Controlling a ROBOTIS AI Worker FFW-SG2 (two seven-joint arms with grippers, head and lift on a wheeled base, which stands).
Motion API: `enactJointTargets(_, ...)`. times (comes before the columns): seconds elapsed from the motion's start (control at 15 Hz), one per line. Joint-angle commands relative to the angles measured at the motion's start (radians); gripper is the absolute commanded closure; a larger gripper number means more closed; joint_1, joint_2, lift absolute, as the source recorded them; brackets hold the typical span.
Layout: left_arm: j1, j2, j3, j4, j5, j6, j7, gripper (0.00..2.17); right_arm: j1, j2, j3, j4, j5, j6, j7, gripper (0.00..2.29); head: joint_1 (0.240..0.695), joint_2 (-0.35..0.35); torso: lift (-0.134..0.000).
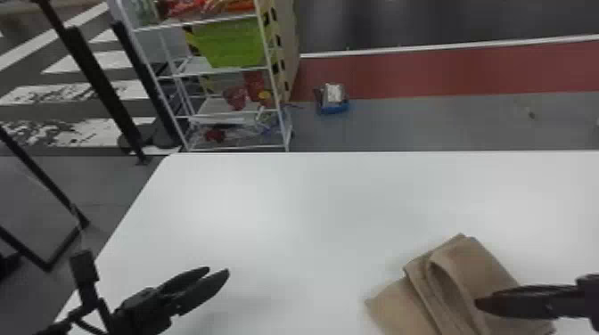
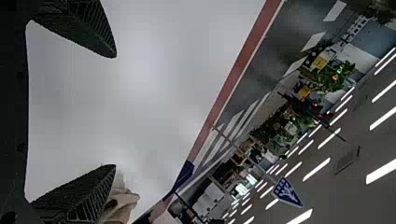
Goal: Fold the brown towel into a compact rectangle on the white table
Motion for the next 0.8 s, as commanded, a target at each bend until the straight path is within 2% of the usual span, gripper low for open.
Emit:
enactJointTargets(0.0, -0.001, 0.0, -0.001, -0.001, 0.0, 0.0, 0.0, 0.03, 0.037, 0.001, -0.069, -0.093, -0.061, 0.002, 0.003, 0.07, 0.695, 0.208, -0.124)
enactJointTargets(0.13, -0.001, 0.0, 0.0, -0.001, 0.0, 0.0, -0.001, 0.03, 0.083, 0.001, -0.092, -0.146, -0.082, 0.002, 0.003, 0.11, 0.695, 0.207, -0.124)
enactJointTargets(0.27, -0.001, -0.001, 0.006, -0.001, 0.0, 0.0, -0.001, 0.03, 0.148, -0.01, -0.101, -0.178, -0.075, 0.002, 0.003, 0.51, 0.695, 0.211, -0.124)
enactJointTargets(0.33, -0.001, 0.0, 0.008, 0.001, 0.0, 0.0, -0.001, 0.03, 0.174, -0.028, -0.114, -0.179, -0.062, 0.002, 0.003, 0.67, 0.695, 0.215, -0.124)
enactJointTargets(0.47, -0.001, 0.0, 0.008, 0.002, 0.002, 0.0, -0.001, 0.03, 0.217, -0.071, -0.158, -0.169, -0.024, 0.002, 0.003, 0.65, 0.695, 0.213, -0.124)
enactJointTargets(0.73, -0.008, 0.0, 0.0, 0.005, 0.0, -0.006, -0.001, 0.03, 0.228, -0.095, -0.17, -0.086, 0.033, 0.002, 0.003, 0.58, 0.695, 0.111, -0.124)
